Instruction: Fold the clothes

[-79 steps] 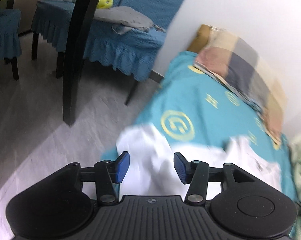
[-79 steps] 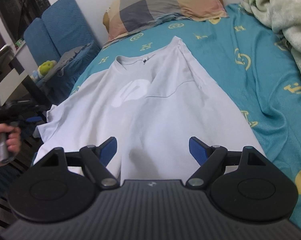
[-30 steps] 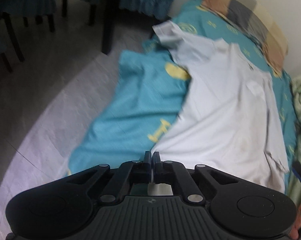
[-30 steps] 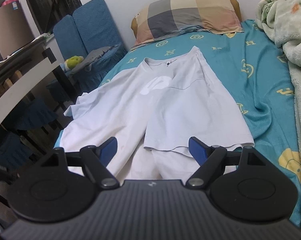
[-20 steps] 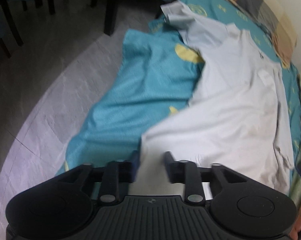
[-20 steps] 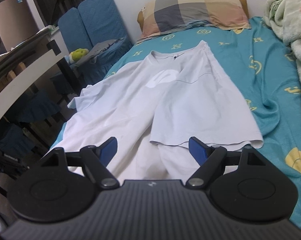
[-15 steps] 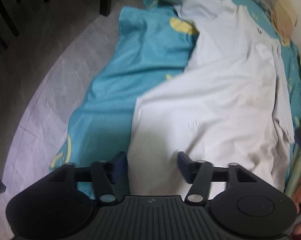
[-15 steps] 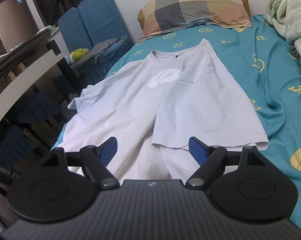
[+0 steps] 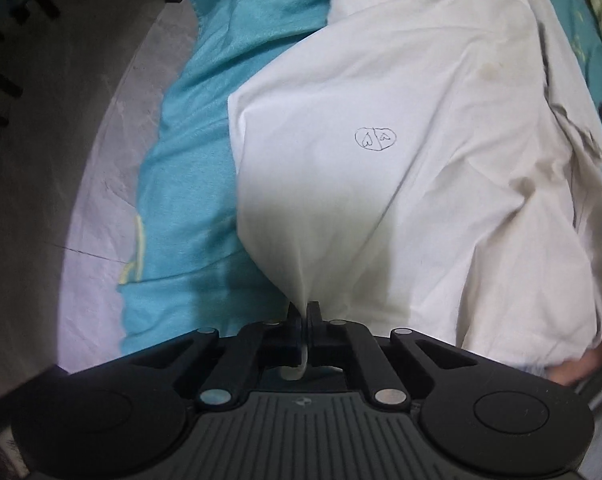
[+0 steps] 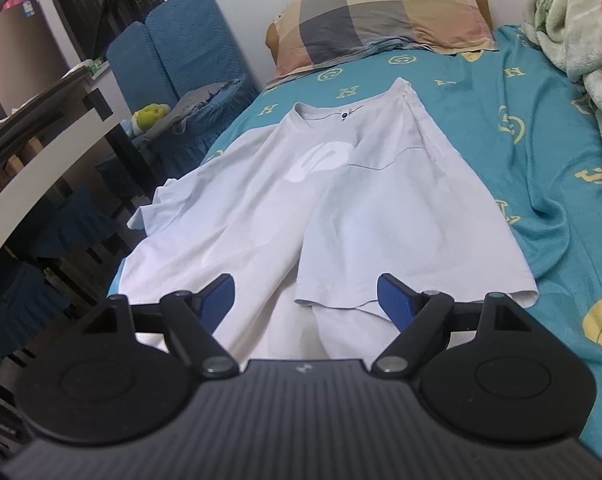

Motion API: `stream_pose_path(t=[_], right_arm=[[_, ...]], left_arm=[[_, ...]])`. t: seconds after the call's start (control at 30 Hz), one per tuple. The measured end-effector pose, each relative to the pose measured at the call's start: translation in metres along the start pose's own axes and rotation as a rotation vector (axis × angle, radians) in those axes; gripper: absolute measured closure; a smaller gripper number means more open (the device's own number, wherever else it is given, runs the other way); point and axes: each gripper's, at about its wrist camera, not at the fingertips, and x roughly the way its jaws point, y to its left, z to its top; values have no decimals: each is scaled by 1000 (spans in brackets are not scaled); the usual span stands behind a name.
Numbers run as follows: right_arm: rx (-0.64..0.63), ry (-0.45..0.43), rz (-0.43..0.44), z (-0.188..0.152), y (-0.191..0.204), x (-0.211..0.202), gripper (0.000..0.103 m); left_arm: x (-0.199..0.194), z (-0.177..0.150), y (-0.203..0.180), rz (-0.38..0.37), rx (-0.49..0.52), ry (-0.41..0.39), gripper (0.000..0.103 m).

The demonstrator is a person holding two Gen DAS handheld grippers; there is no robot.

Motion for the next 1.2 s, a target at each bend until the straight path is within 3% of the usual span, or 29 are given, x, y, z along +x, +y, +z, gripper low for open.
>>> stream_pose_path(t=[0.17, 0.23, 0.33, 0.47, 0.73, 0.9, 1.03, 1.2], right_arm=[[4, 0, -14, 1, -2, 0, 23], [8, -4, -17, 2, -4, -1, 23], [19, -14, -25, 3, -7, -6, 23], [37, -28, -36, 5, -11, -12, 23], [175, -93, -50, 20, -35, -30, 23], [187, -111, -66, 24, -39, -33, 23], [224, -119, -119, 28, -54, -32, 23], [358, -104, -184, 29, -90, -18, 23]], left_arm=[[0, -17, 12, 170, 34, 86, 101], [-4, -19, 5, 154, 54, 59, 100], [-11, -23, -6, 132, 84, 16, 90], [-36, -23, -11, 125, 79, -110, 62], [-79, -11, -43, 45, 120, -428, 35], [-58, 22, -90, -8, 125, -560, 33], [-29, 56, -129, -127, 112, -609, 33], [16, 84, -152, -160, 141, -658, 33]])
